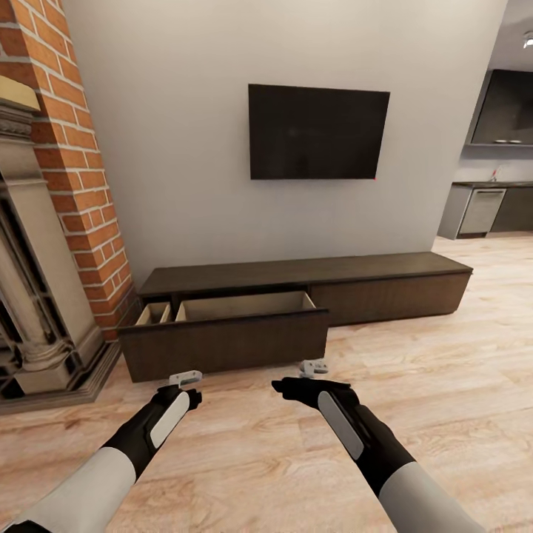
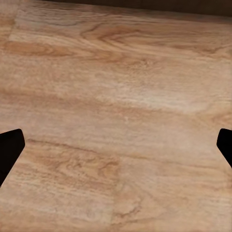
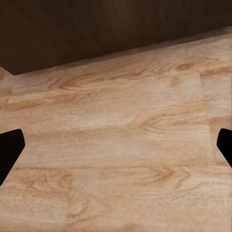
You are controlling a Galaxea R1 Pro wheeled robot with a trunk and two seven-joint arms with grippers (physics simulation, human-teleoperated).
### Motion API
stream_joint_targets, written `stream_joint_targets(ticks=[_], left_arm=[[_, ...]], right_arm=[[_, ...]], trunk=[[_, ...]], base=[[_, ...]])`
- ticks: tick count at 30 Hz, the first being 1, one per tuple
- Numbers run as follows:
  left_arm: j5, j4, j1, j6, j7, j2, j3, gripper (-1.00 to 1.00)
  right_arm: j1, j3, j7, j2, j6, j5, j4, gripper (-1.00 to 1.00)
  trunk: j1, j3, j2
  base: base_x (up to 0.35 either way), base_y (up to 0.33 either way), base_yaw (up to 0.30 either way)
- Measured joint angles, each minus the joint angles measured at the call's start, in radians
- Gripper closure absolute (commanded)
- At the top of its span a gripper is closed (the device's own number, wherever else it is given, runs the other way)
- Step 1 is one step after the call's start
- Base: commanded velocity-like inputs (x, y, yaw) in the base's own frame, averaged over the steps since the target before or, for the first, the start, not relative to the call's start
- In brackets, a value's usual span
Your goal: Place each of the two pumpkins and all three candles from the living room inside a cabinet in the living room (use any cabinet), then make sure every cabinet is closed, and position the cauldron so it is next to a table in the living room.
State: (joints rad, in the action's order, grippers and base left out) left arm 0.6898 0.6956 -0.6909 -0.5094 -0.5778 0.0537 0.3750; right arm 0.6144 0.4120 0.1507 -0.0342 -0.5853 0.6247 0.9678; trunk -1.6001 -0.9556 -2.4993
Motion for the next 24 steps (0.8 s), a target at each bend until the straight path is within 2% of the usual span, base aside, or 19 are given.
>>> stream_joint_targets(ticks=[24], left_arm=[[0.0, 0.001, 0.0, 0.0, 0.0, -0.003, 0.001, -1.0]], right_arm=[[0.0, 0.0, 0.001, -0.004, 0.0, 0.001, -0.003, -1.0]], trunk=[[-0.011, -0.093, -0.006]], base=[[0.0, 0.0, 0.0]])
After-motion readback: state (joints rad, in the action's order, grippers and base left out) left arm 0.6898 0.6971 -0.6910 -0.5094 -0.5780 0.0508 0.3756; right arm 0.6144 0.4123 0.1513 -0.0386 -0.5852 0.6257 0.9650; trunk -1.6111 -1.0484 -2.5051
